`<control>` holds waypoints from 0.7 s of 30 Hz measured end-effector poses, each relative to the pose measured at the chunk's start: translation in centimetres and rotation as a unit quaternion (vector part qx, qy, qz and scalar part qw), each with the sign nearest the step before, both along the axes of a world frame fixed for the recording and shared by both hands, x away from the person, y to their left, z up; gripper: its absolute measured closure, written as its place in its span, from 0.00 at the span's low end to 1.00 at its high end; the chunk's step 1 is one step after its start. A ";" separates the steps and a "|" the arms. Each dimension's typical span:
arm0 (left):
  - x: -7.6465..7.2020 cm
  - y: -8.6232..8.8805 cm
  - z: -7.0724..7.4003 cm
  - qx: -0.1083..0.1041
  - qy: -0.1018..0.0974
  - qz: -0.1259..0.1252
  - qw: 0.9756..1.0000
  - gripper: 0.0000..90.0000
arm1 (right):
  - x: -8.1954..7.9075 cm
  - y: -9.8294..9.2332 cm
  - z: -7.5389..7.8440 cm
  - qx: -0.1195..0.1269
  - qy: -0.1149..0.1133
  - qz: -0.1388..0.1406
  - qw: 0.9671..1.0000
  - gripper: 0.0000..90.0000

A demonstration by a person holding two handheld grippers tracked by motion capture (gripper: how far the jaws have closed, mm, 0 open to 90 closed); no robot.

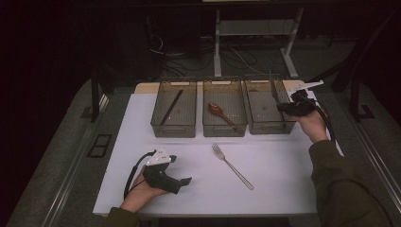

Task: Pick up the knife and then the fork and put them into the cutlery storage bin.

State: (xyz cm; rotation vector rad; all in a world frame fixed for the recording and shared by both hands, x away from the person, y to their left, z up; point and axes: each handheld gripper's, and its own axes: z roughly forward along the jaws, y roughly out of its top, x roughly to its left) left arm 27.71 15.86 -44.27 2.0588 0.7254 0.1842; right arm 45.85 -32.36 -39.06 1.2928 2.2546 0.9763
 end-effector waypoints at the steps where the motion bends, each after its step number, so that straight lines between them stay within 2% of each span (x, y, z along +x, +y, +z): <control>1: 0.0 0.0 0.0 0.001 0.000 0.000 1.000 0.00 | 0.1 0.2 0.0 -0.004 0.003 0.002 1.000 0.87; 9: 0.0 0.0 0.0 0.001 0.001 -0.002 1.000 0.00 | 1.3 1.6 -0.3 -0.037 0.032 0.015 0.999 0.87; 10: 0.0 0.0 0.0 0.001 0.001 -0.003 1.000 0.00 | 1.4 1.7 -0.3 -0.038 0.030 0.015 0.999 0.90; 14: -0.1 0.0 0.0 0.001 0.001 -0.004 1.000 0.00 | 1.5 1.6 0.2 -0.006 0.025 0.007 1.000 0.78; 16: -0.1 0.0 0.0 0.001 0.001 -0.004 1.000 0.00 | 1.5 1.5 0.3 -0.003 0.027 0.010 1.000 0.71; 21: -0.1 -0.1 -0.1 0.002 0.002 -0.004 1.000 0.00 | 1.2 1.3 0.5 0.024 0.037 0.003 0.999 0.56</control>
